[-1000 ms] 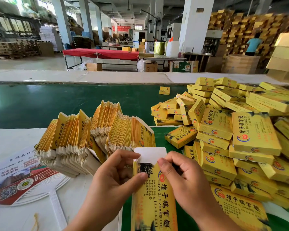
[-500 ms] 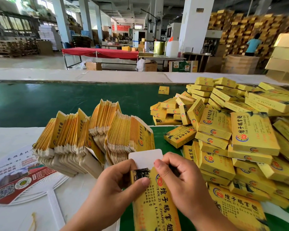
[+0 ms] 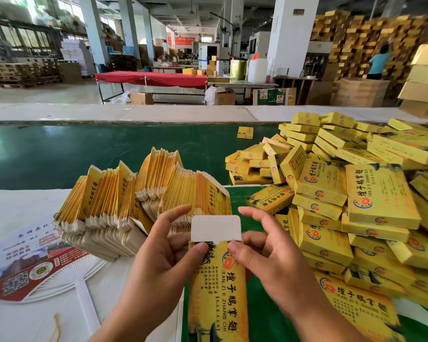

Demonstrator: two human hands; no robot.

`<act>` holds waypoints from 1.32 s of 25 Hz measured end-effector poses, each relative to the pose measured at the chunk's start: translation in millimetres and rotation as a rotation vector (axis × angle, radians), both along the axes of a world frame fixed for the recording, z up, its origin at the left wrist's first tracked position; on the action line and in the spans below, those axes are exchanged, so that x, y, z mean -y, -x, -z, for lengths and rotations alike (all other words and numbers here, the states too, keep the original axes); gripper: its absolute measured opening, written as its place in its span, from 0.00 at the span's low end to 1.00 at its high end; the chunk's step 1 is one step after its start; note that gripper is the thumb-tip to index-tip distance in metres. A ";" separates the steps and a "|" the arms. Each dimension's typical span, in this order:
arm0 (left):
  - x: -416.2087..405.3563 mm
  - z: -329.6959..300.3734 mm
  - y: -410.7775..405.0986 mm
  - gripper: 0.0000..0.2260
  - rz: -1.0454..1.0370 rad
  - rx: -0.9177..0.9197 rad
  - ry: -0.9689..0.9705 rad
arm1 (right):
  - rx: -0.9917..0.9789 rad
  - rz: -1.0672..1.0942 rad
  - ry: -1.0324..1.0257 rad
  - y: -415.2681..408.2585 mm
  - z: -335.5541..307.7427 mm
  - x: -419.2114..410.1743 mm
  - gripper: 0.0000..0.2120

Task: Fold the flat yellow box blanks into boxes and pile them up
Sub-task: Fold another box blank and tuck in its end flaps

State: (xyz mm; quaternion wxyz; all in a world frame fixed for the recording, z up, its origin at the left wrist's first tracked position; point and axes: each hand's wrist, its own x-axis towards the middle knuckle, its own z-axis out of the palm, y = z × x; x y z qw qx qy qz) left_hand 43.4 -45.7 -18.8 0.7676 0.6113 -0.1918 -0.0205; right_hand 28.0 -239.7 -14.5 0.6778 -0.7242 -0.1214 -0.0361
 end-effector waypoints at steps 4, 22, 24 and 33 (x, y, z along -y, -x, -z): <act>-1.0 -2.5 -2.0 0.15 0.029 -0.053 0.040 | -0.041 -0.111 -0.031 -0.3 -2.1 2.4 0.17; -1.2 -2.7 -1.5 0.08 -0.044 -0.113 -0.078 | 0.070 -0.026 0.052 -0.5 -0.8 -1.0 0.19; -0.3 -0.7 -1.1 0.06 -0.018 -0.116 -0.046 | 0.058 -0.018 0.110 -0.4 -1.3 -1.0 0.16; 10.8 -5.2 16.9 0.23 -0.337 0.089 -0.566 | 0.227 0.325 0.193 6.8 3.8 -14.1 0.05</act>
